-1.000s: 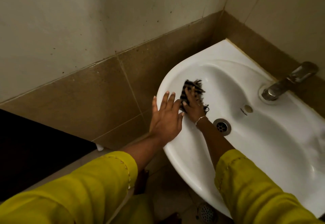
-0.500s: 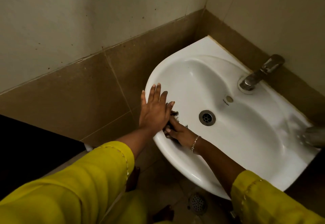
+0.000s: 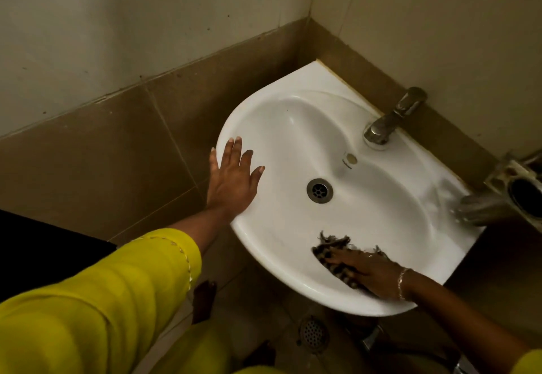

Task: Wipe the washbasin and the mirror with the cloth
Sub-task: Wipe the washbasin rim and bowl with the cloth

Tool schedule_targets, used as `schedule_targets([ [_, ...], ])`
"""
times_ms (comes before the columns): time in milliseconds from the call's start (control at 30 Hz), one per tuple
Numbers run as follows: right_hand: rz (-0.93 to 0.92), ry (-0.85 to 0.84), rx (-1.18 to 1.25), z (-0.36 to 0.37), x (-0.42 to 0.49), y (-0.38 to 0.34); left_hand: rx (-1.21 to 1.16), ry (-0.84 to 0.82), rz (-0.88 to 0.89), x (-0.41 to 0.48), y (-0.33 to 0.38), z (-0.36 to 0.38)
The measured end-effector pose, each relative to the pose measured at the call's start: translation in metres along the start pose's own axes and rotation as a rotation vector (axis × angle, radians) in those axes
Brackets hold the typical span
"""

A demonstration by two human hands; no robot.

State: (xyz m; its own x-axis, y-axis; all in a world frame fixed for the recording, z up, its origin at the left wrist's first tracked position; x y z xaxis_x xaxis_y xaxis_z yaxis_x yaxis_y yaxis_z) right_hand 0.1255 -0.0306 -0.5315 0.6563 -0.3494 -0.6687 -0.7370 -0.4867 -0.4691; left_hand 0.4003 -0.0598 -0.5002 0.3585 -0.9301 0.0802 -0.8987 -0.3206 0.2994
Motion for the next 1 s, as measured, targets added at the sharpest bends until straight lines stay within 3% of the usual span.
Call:
schedule_targets([
  [67, 0.005, -0.043, -0.258, -0.007, -0.006, 0.018, 0.004, 0.001, 0.0, 0.0, -0.001, 0.0],
  [133, 0.052, 0.023, -0.443, -0.026, -0.012, 0.033, 0.009, 0.009, 0.009, 0.001, -0.001, 0.0],
  [200, 0.0, 0.195, -0.687, -0.047, -0.008, 0.054, 0.017, 0.023, 0.017, 0.0, -0.001, 0.0],
  [300, 0.016, 0.289, -1.007, -0.067, 0.003, 0.075, 0.01, 0.036, 0.022, 0.001, 0.0, -0.001],
  [367, -0.066, 0.405, -1.147, -0.083, 0.011, 0.067, 0.012, 0.019, 0.008, 0.0, 0.0, 0.0],
  [467, -0.11, 0.469, -1.199, -0.102, 0.031, 0.057, 0.015, 0.017, 0.001, 0.0, -0.001, -0.001],
  [667, -0.05, 0.43, -1.132, -0.125, 0.063, 0.045, 0.007, 0.021, 0.01, 0.0, -0.001, 0.001],
  [833, -0.06, 0.443, -1.17, -0.111, 0.061, 0.045, -0.003, 0.037, 0.022, 0.001, -0.001, 0.001],
  [1000, 0.076, 0.436, -1.046, -0.081, 0.057, 0.071, 0.006, 0.021, 0.012, 0.001, -0.001, 0.001],
])
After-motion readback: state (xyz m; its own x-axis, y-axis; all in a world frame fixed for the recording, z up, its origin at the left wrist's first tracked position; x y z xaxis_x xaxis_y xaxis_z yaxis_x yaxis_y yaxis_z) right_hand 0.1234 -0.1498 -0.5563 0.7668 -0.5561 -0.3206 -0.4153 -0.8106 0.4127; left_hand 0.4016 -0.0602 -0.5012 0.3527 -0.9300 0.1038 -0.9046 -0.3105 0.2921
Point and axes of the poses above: each hand's wrist, its own x-axis towards the middle knuckle, its own z-axis out of the palm, y = z × x, the point moved 6 cm from there along x, towards the middle knuckle, and after that the axes turned 4 degrees about -z, right-handed, at the moved point
